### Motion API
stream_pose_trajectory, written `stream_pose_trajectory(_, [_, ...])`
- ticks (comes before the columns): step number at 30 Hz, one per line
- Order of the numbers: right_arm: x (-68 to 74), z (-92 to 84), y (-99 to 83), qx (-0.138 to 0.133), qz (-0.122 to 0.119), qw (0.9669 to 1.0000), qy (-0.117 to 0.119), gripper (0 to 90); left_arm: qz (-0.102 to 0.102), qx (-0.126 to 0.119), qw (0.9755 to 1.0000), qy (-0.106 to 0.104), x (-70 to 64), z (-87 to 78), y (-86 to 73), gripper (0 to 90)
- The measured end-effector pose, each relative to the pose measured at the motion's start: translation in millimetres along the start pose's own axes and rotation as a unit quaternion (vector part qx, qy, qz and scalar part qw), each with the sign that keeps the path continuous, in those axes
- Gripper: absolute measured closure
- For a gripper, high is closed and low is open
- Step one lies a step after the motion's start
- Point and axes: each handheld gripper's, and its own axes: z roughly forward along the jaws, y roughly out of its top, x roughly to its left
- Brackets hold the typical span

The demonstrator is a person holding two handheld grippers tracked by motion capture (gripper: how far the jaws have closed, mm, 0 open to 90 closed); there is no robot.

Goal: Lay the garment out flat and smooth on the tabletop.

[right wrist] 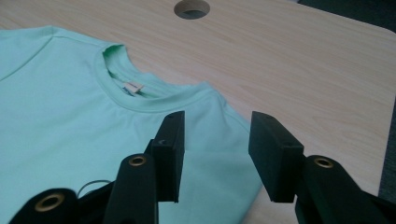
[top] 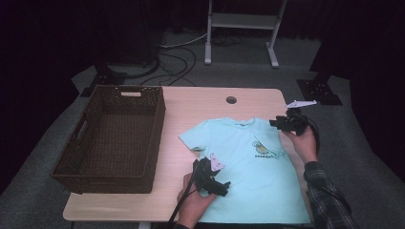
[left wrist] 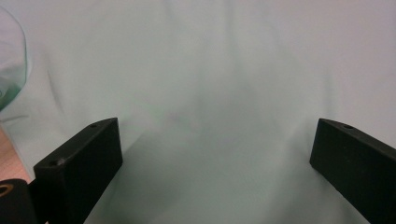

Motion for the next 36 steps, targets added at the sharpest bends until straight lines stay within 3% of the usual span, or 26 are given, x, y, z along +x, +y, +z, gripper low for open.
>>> stream_pose_trajectory(15, [22.4,-14.6,-28.2,-0.03,0.001,0.9987,0.041,59.4,-0.001,-0.001,1.0,0.001,-0.1,0.0,0.0,1.3])
stream_pose_trajectory(25, [32.6,-9.3,-40.8,-0.012,-0.015,0.9992,0.033,62.8,-0.002,-0.002,1.0,0.001,-0.3,0.2,0.0,1.3])
stream_pose_trajectory(36, [33.5,-5.9,-50.4,-0.009,-0.012,0.9988,0.046,66.1,-0.002,-0.002,1.0,0.001,-0.2,0.2,0.1,1.3])
